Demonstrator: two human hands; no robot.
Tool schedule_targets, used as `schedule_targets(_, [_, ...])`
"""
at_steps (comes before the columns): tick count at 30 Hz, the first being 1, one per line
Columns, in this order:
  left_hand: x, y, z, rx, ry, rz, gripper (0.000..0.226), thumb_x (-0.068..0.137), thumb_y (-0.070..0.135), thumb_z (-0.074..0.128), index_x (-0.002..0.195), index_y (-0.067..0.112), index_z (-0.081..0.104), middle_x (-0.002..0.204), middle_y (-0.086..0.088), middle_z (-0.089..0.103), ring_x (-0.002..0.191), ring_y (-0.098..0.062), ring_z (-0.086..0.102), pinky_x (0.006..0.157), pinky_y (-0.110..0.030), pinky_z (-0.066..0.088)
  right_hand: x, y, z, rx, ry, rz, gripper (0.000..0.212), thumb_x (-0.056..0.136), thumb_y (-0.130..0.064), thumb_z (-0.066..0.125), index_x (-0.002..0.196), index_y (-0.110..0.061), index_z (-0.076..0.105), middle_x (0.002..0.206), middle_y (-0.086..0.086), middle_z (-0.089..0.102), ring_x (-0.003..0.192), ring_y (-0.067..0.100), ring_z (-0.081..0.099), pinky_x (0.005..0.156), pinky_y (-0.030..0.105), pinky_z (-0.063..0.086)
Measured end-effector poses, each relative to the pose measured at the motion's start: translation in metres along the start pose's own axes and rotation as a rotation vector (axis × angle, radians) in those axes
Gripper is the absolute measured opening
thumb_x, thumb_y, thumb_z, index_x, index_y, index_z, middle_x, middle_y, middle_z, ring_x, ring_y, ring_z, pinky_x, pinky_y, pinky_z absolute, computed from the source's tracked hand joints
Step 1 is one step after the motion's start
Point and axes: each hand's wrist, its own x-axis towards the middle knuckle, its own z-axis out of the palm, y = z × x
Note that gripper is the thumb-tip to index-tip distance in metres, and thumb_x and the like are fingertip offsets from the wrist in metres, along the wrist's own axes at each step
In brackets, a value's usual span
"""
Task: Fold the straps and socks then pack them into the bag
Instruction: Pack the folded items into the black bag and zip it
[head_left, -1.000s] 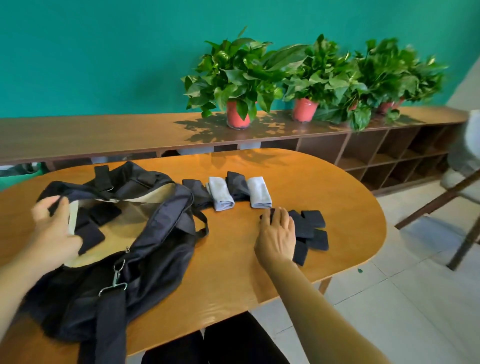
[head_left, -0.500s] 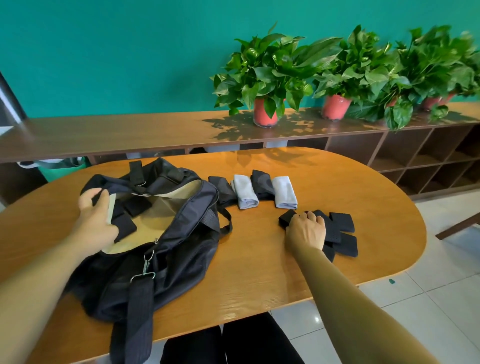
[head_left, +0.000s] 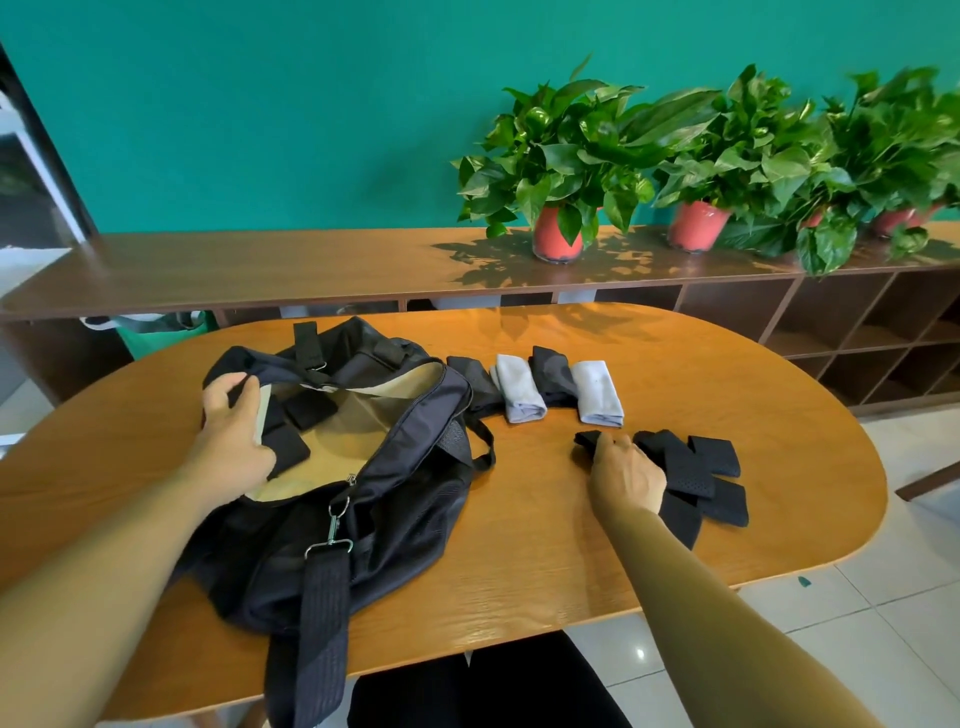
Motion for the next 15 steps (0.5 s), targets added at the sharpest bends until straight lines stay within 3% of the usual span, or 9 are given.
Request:
schedule_targets(6, [-0.002, 0.0, -0.003, -0.007, -0.007, 0.009, 0.088, 0.081, -0.015, 0.054, 0.153, 0.01, 0.01, 0.151, 0.007, 0.0, 0.139, -0.029, 0.021, 0.113, -0.037, 0.024, -0.006, -0.001, -0.011, 0.014, 0.094, -0.013, 0.021, 0.094, -0.014, 0.043, 0.114, -0.011, 0.047, 0.112, 0.005, 0.055, 0.103, 0.022, 0.055, 0.045, 0.027, 0.019])
schedule_targets(10, [-0.002, 0.001, -0.004, 0.005, -0.003, 0.019, 0.088, 0.081, -0.014, 0.055, 0.153, 0.009, 0.01, 0.152, 0.006, 0.0, 0.14, -0.027, 0.02, 0.113, -0.036, 0.024, -0.011, -0.011, -0.026, -0.017, 0.105, -0.04, 0.022, 0.092, -0.006, 0.042, 0.112, -0.013, 0.048, 0.11, 0.002, 0.058, 0.102, 0.02, 0.056, 0.053, 0.027, 0.032])
schedule_targets(15, [-0.004, -0.001, -0.003, 0.0, 0.005, 0.034, 0.088, 0.082, -0.011, 0.057, 0.153, 0.009, 0.009, 0.151, 0.005, 0.0, 0.14, -0.027, 0.021, 0.112, -0.034, 0.026, -0.02, -0.028, -0.039, 0.014, 0.142, -0.063, 0.03, 0.089, -0.003, 0.044, 0.117, -0.012, 0.046, 0.101, 0.002, 0.063, 0.088, 0.021, 0.059, 0.045, 0.025, 0.022])
